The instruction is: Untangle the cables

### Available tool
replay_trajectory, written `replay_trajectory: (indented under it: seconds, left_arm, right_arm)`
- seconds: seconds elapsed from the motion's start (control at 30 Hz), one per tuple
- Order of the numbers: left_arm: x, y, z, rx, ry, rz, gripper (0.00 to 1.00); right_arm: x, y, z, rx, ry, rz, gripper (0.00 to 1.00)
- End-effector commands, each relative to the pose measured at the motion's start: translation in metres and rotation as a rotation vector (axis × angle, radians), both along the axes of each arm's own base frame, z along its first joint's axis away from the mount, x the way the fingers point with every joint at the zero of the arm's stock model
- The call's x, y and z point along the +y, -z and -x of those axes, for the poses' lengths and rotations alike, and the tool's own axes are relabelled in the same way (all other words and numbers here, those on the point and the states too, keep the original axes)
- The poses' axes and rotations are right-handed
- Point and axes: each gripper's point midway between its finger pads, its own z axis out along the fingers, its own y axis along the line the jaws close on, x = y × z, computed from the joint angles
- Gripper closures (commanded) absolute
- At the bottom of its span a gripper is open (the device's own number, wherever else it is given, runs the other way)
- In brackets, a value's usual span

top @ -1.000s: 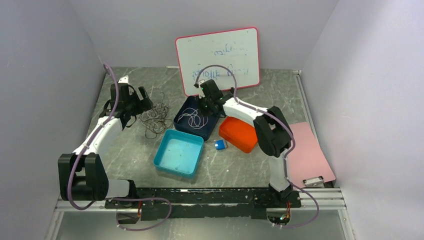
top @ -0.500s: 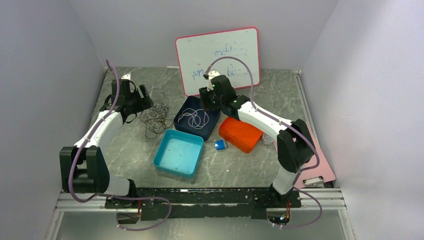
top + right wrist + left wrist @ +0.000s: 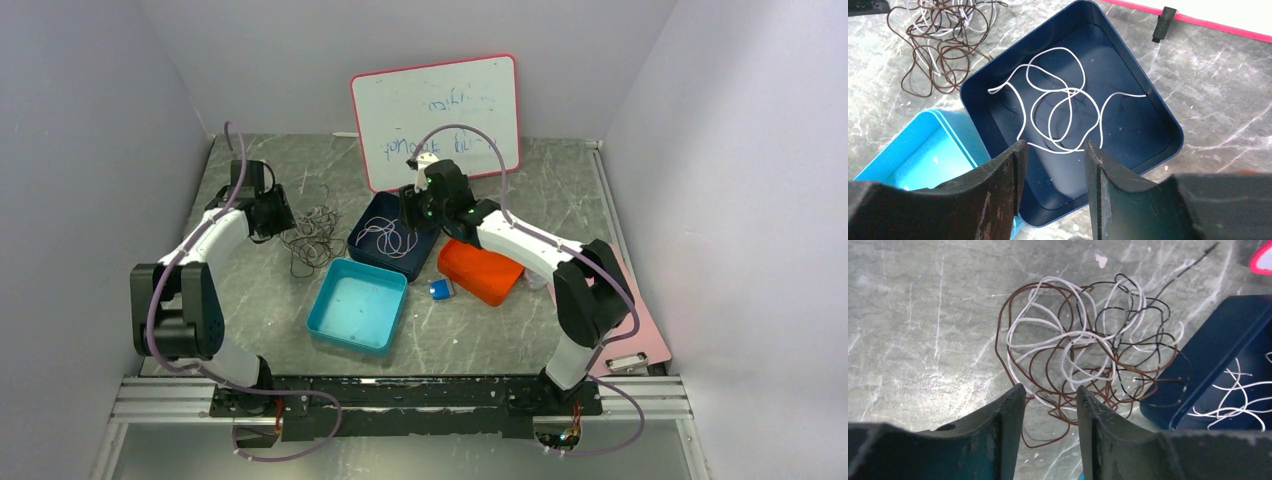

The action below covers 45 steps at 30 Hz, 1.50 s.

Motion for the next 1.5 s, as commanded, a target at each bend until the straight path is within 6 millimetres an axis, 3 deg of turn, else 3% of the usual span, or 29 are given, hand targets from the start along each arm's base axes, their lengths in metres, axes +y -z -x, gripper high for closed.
replay_trajectory:
  seconds: [0.0, 0.37, 0.67, 0.83, 0.93, 1.2, 1.47]
  left_arm:
    - [0.0, 0.0, -0.014, -0.001, 0.028, 0.03, 0.55]
    - [-0.002, 0.01, -0.034, 0.009, 0.059, 0.068, 0.61]
    - [-0.009, 0.025, -0.042, 0.036, 0.081, 0.109, 0.72]
    - [-0.012, 0.025, -0.045, 0.034, 0.091, 0.125, 0.92]
    - [-0.009, 0.018, -0.046, 0.02, 0.087, 0.106, 0.93]
    - [0.008, -0.033, -0.041, -0.078, 0.07, 0.0, 0.93]
    - [0.001, -0.127, -0.035, -0.326, 0.174, -0.047, 0.93]
  right_arm:
    - [0.001, -0.015, 0.005, -0.021, -0.018, -0.043, 0.51]
    - [-0.004, -0.01, 0.011, -0.015, -0.017, -0.033, 0.53]
    - [-0.002, -0.007, 0.012, -0.006, -0.027, -0.032, 0.54]
    - [-0.004, -0.005, 0.012, -0.006, -0.024, -0.025, 0.54]
    - [-0.005, -0.004, 0.012, -0.006, -0.021, -0.023, 0.54]
    - [-0.009, -0.019, 0.008, -0.052, 0.037, -0.072, 0.53]
    - [-0.006, -0.044, 0.003, -0.119, 0.09, -0.2, 0.47]
